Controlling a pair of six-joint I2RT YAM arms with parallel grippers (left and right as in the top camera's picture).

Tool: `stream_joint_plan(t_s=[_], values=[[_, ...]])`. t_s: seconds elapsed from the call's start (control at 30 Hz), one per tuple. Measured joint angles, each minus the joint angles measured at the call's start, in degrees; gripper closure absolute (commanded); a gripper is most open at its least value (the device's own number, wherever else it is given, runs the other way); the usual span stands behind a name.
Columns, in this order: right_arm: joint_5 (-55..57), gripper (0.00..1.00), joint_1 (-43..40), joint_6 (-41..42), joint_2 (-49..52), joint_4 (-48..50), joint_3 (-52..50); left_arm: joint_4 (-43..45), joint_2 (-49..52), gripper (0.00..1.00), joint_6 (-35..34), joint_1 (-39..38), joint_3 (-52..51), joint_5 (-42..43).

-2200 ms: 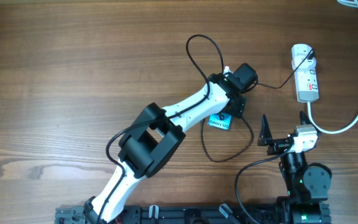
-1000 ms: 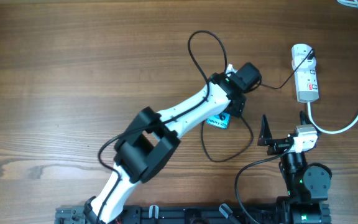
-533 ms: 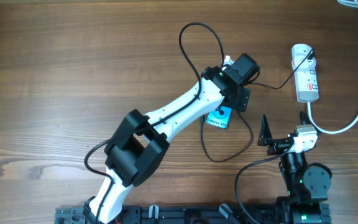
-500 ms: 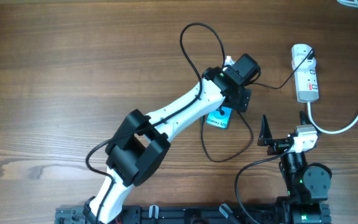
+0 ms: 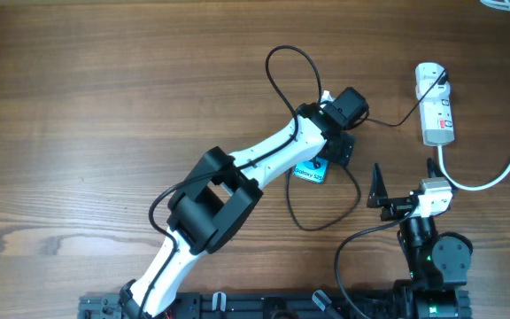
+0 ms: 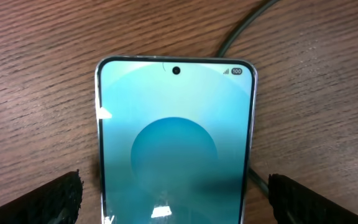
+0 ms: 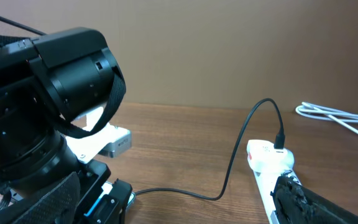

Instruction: Plug charger to phone and switch on socket

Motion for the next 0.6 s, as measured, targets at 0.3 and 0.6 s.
stream_joint_plan(t_s=[0.3, 0.6], values=[[0.00, 0.00, 0.00, 0.00, 0.00, 0.00, 0.00, -0.85, 0.94, 0.12, 0.63, 0.07, 0.13, -0.04], [0.00, 0.00, 0.00, 0.02, 0.00, 0.00, 0.00, -3.76, 0.94, 0.21, 0.83, 0.13, 0.35, -0.39]])
